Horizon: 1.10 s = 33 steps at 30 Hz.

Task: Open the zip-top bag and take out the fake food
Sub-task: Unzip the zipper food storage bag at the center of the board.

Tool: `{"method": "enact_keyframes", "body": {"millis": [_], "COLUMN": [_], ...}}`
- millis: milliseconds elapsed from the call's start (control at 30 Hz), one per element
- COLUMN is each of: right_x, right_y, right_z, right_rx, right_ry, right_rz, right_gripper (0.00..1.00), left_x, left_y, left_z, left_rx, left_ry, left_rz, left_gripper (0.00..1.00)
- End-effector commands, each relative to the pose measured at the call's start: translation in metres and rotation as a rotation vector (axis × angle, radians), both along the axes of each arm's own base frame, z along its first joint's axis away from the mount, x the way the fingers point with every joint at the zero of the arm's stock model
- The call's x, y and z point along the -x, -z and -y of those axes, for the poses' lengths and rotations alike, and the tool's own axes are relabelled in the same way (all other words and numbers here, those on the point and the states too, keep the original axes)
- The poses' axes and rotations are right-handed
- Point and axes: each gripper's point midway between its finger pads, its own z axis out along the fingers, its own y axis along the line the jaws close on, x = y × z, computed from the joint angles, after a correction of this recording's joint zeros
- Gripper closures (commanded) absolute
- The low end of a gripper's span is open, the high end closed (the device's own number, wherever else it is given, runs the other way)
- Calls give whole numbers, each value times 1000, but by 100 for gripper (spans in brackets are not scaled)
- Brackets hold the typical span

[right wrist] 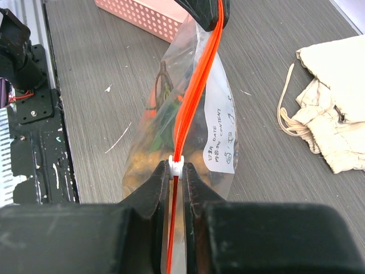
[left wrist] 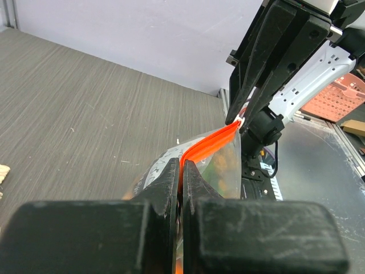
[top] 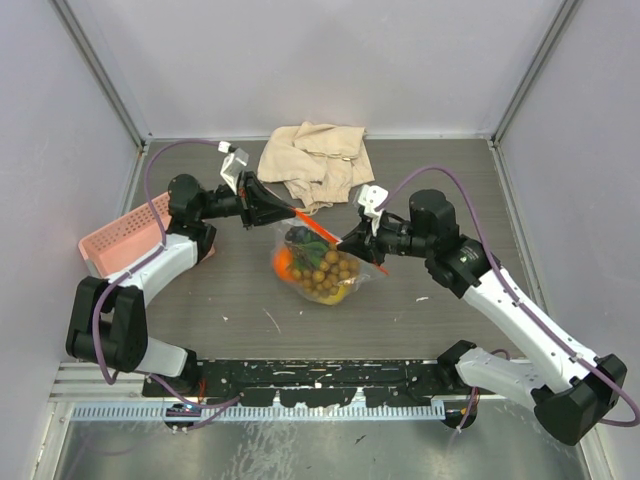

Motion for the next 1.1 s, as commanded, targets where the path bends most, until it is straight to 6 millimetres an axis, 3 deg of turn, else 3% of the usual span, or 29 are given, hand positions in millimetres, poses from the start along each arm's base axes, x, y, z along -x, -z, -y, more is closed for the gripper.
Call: {"method": "enact_keyframes", "body": {"millis": [0, 1067], "right_x": [8, 18], "right_y": [-16, -10], "right_z": [4, 20], "right_rx": [-37, -31], "right_ry": [0, 60], "right_rz": [28, 1], "right_gripper": [99, 99], "left_x": [-17, -34], "left_y": [-21, -6], "left_z": [-9, -18], "left_rx": [46, 48], "left_ry": [-81, -135], "left_rz": [94, 44], "left_gripper": [100, 100]}}
